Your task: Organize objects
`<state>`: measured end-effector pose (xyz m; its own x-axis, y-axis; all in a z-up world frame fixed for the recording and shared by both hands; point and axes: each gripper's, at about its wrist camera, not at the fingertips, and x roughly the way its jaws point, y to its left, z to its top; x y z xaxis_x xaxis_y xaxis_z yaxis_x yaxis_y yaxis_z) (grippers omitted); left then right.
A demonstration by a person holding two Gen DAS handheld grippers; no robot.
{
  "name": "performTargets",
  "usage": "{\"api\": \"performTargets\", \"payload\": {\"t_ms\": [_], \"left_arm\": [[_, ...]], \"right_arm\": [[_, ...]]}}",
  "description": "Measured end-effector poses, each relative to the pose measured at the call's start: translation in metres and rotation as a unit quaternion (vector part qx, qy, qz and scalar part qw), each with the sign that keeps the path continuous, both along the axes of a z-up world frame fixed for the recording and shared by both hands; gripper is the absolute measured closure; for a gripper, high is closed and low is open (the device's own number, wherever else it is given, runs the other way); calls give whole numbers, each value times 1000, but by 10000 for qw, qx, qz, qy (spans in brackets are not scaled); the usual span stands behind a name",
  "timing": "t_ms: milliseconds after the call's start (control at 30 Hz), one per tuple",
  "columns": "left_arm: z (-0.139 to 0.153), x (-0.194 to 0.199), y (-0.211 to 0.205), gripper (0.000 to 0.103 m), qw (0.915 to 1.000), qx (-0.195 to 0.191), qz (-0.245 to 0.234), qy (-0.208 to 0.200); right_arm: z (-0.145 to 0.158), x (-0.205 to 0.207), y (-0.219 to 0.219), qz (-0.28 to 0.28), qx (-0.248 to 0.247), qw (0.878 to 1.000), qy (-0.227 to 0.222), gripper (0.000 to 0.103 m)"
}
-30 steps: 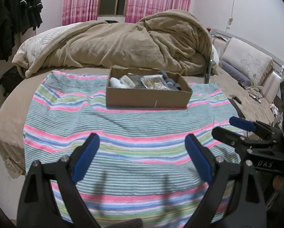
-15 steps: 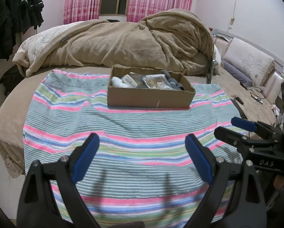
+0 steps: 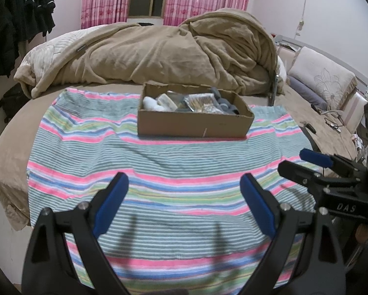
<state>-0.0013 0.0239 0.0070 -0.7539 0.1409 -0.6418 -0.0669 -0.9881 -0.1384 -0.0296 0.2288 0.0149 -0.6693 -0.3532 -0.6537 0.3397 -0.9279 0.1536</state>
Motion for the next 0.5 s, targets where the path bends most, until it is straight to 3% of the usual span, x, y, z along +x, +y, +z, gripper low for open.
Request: {"api": "performTargets", "payload": {"t_ms": [300,500], "left_arm": [[-3,-3,0,10,10000,-8,-52,24],[-2,-8,3,10,9996,-239,-77,130]], "right_arm": [[-2,-3,1,6,10,10000,-10,20],[-5,-13,1,21,68,10000,-37,20]]}}
